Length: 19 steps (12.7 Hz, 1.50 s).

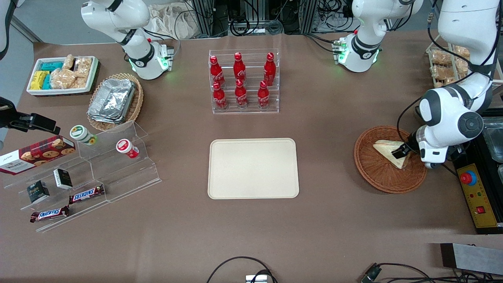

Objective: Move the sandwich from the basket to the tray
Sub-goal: 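Lift the sandwich out of the basket with the left gripper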

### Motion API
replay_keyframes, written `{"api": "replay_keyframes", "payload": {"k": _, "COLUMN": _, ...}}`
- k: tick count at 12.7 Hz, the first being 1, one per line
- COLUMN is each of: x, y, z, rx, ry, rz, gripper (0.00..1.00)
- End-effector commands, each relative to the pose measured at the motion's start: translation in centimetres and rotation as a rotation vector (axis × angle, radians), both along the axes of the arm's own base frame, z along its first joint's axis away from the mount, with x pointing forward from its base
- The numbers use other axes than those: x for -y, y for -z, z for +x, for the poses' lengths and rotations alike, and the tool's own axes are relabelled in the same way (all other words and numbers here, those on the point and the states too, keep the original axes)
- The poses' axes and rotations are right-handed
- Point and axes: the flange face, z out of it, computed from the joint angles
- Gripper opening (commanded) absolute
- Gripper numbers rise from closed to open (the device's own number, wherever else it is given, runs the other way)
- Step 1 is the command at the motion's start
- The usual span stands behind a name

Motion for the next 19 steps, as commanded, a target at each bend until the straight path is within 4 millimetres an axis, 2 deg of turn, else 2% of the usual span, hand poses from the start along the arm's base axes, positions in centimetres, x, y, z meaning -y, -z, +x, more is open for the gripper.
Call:
{"api": "replay_keyframes", "payload": {"k": 1, "x": 1.1, "y": 0.3, "z": 1.4, "rx": 0.039, "ry": -0.098, "rz": -0.007, "gripper": 0.05}}
{"api": "replay_keyframes", "payload": {"k": 2, "x": 2.3, "y": 0.2, "z": 1.6, "rx": 0.044, "ry": -0.098, "rz": -0.010, "gripper": 0.00}}
{"api": "replay_keyframes", "payload": {"k": 3, "x": 3.0, "y": 0.0, "z": 1.9, "rx": 0.048, "ry": -0.097, "rz": -0.010, "gripper": 0.00}}
{"api": "replay_keyframes", "payload": {"k": 6, "x": 3.9, "y": -2.4, "z": 3.4, "rx": 0.041, "ry": -0.077, "rz": -0.015, "gripper": 0.00}}
{"api": "replay_keyframes", "payload": {"k": 8, "x": 4.9, "y": -5.8, "z": 5.3, "rx": -0.010, "ry": -0.057, "rz": -0.024, "gripper": 0.00}}
{"api": "replay_keyframes", "payload": {"k": 11, "x": 8.1, "y": -12.6, "z": 7.7, "rx": -0.032, "ry": 0.024, "rz": -0.036, "gripper": 0.00}}
{"api": "replay_keyframes", "payload": {"k": 14, "x": 15.0, "y": -20.5, "z": 9.8, "rx": -0.045, "ry": 0.170, "rz": 0.000, "gripper": 0.00}}
{"api": "replay_keyframes", "payload": {"k": 16, "x": 20.4, "y": -23.5, "z": 11.0, "rx": -0.032, "ry": 0.252, "rz": -0.021, "gripper": 0.00}}
{"api": "replay_keyframes", "payload": {"k": 17, "x": 23.9, "y": -24.1, "z": 11.4, "rx": -0.015, "ry": 0.302, "rz": -0.032, "gripper": 0.00}}
{"api": "replay_keyframes", "payload": {"k": 19, "x": 31.7, "y": -22.5, "z": 10.9, "rx": -0.003, "ry": 0.412, "rz": -0.043, "gripper": 0.00}}
